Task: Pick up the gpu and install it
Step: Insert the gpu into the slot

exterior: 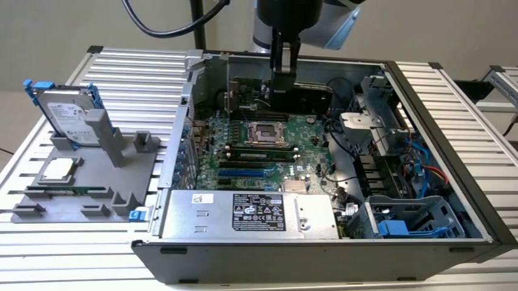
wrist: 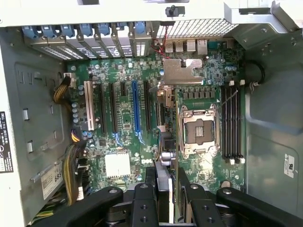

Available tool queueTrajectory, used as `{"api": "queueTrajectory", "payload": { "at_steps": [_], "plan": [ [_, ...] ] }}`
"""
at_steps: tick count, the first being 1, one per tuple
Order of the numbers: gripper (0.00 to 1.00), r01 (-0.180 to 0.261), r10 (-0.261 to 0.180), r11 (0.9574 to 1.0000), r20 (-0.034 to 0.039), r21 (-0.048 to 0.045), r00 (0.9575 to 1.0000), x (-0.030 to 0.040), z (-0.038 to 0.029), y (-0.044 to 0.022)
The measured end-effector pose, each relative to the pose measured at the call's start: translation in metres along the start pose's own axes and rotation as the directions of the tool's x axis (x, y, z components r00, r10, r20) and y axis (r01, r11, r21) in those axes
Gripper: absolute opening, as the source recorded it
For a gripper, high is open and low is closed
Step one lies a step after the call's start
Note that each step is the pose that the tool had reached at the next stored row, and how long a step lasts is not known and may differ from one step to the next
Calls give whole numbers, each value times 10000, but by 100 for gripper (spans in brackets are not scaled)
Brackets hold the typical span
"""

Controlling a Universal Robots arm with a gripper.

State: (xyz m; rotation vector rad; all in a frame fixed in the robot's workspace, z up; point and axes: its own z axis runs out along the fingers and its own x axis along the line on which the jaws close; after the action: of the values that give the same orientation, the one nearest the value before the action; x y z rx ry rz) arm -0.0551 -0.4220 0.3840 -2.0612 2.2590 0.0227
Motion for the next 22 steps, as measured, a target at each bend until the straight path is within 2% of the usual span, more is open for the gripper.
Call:
{"api": "queueTrajectory", "payload": {
  "at_steps": [7,11,13,14,22],
  "plan": [
    [0,3,-3,10000,4,-1,10000,-1,7,0],
    [0,-4,4,10000,129,-15,9999,1,21,2],
    [0,-9,9,10000,233,-25,9997,1,31,2],
    [0,-10,11,10000,246,-24,9997,2,39,3],
    [0,-9,10,10000,247,-28,9997,7,115,6]
  ]
}}
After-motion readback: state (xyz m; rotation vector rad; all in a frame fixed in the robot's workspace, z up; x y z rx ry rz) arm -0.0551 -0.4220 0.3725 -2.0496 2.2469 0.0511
